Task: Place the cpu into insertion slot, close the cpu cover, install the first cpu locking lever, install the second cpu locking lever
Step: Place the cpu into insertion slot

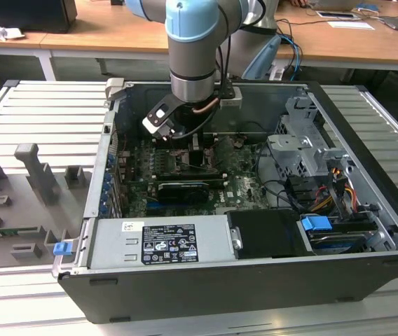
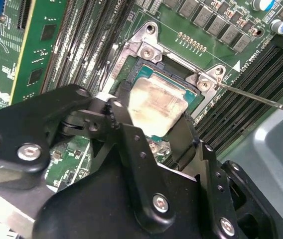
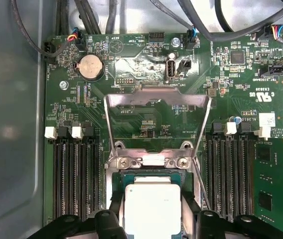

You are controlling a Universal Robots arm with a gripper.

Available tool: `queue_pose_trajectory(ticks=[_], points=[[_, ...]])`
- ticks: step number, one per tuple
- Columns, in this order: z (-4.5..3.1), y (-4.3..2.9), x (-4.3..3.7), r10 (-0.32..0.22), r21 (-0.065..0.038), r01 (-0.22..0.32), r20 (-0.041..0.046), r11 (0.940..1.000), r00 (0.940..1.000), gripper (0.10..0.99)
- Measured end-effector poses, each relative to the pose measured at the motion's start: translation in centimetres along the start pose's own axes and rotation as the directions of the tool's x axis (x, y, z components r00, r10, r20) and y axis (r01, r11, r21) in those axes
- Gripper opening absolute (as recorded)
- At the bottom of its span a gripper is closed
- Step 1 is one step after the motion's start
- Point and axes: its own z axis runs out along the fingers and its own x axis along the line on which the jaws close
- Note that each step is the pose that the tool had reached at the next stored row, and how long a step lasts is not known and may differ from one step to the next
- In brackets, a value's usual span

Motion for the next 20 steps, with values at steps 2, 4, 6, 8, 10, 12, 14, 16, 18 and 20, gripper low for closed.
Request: queue_pose_trajectory(ticks=[2, 4, 6, 8, 10, 12, 14, 16, 18, 20], points=[[0.01, 0.01, 0.00, 0.000, 0.000, 0.000, -0.0003, 1.0000, 1.0000, 0.541], [0.02, 0.02, 0.01, 0.000, 0.000, 0.000, -0.0005, 1.0000, 1.0000, 0.541], [0.02, 0.02, 0.01, 0.000, 0.000, 0.000, -0.0003, 1.0000, 1.0000, 0.541], [0.02, 0.02, 0.01, 0.000, 0.000, 0.000, -0.0002, 1.0000, 1.0000, 0.541], [0.04, 0.05, 0.02, 0.000, -0.001, 0.000, -0.0003, 1.0000, 1.0000, 0.549], [0.02, 0.06, 0.01, 0.000, 0.000, 0.000, 0.0008, 1.0000, 1.0000, 0.612], [0.02, 0.07, 0.01, 0.000, 0.000, 0.000, 0.0009, 1.0000, 1.0000, 0.612], [-0.02, 0.07, 0.01, 0.000, 0.000, 0.000, 0.0010, 1.0000, 1.0000, 0.612], [-0.18, 0.08, 0.01, 0.000, 0.000, 0.000, 0.0009, 1.0000, 1.0000, 0.612], [-0.37, 0.10, 0.02, 0.000, 0.000, 0.000, 0.0009, 1.0000, 1.0000, 0.612]])
